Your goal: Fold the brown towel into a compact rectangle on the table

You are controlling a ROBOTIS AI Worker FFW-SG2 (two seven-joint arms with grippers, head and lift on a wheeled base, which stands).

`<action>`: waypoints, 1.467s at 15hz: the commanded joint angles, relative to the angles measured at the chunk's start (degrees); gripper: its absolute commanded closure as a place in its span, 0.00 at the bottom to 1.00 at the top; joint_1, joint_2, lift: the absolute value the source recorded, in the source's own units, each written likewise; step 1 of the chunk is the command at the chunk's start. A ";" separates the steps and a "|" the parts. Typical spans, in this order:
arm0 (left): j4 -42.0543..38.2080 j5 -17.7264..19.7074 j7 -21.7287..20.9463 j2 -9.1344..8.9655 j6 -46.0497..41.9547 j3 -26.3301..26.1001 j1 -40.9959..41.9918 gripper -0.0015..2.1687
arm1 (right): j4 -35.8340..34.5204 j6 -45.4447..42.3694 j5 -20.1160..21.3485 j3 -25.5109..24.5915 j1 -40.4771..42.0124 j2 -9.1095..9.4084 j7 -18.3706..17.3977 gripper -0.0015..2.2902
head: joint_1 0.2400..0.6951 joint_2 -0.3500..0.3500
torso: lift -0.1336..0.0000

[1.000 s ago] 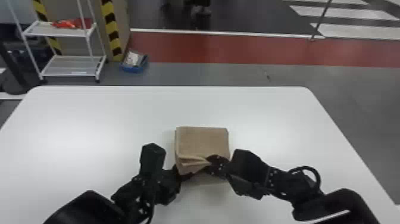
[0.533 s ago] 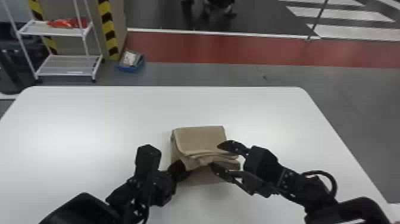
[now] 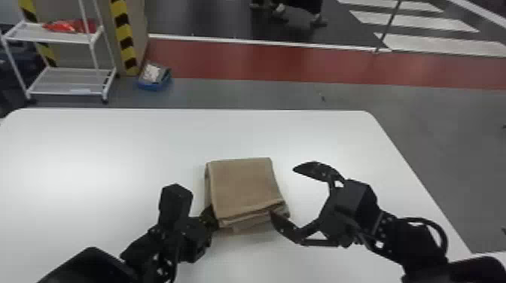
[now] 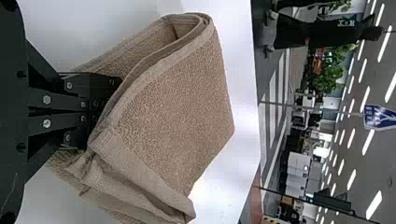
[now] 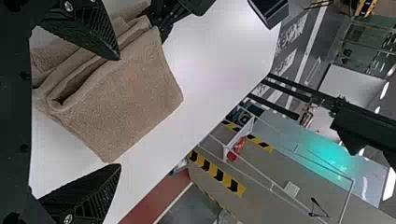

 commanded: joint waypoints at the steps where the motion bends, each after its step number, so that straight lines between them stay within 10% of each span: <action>1: -0.44 0.29 -0.01 -0.03 0.85 0.48 -0.04 0.80 | -1.25 1.03 -2.37 -2.68 1.76 -0.09 1.14 0.06 | 1.00 0.27 | 0.08; 4: -4.92 0.90 0.08 0.32 0.50 1.27 0.58 0.71 | -1.16 3.67 -1.66 -3.91 3.16 -0.17 3.33 0.53 | 1.00 0.23 | 0.08; 6: -8.35 0.99 0.08 0.32 -0.21 2.59 1.81 0.45 | -1.07 4.02 -0.87 -3.91 3.78 -0.17 3.42 0.82 | 1.00 0.20 | 0.08; 9: -11.25 -1.12 0.43 0.93 -0.73 3.64 2.51 0.07 | -0.72 4.02 -0.26 -3.65 3.96 -0.17 3.42 0.85 | 1.00 0.19 | 0.08; 15: -10.72 -9.38 5.71 3.83 -5.66 6.46 2.68 0.05 | 0.24 3.84 -0.35 -3.38 3.87 0.00 3.42 0.85 | 1.00 0.26 | 0.08; 22: -17.58 -3.05 9.40 6.03 -11.63 20.96 9.10 0.05 | -0.20 3.84 -7.29 -6.20 1.41 0.71 2.81 0.82 | 1.00 0.50 | 0.08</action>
